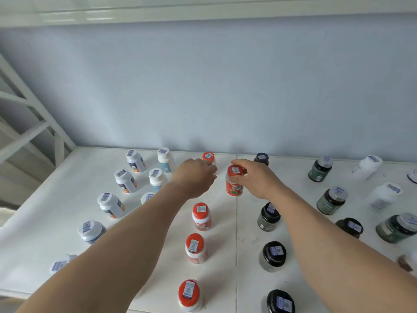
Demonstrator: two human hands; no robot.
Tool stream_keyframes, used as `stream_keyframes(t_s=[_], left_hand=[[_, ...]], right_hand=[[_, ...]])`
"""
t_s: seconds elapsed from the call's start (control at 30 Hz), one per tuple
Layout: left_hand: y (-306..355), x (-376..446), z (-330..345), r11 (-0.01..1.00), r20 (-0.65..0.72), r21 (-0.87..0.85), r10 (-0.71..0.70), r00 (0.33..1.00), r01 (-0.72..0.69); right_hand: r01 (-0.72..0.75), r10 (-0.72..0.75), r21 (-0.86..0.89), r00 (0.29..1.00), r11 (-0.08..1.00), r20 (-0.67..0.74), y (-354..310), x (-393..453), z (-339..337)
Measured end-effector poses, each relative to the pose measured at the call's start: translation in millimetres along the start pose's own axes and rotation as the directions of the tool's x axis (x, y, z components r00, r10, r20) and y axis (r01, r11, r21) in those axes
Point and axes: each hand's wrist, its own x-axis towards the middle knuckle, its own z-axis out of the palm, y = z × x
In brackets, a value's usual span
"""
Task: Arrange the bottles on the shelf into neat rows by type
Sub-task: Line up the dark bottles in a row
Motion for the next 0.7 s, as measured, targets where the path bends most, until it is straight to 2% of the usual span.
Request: stream_keyframes(t_s=[0.4,0.7], left_hand=[[-70,-15,29,0.996,0.017,-0.054,0.078,0.997,-0.077],[-84,-12,42,0.995,0.043,-0.089,0.051,0.998,-0.047]], right_hand=[[-0.088,0.086,-0.093,0.996,0.992,-0.027,-38,17,80],[-0.126,0.122,-0.124,0.992,0.984,-0.038,-41,34,101]])
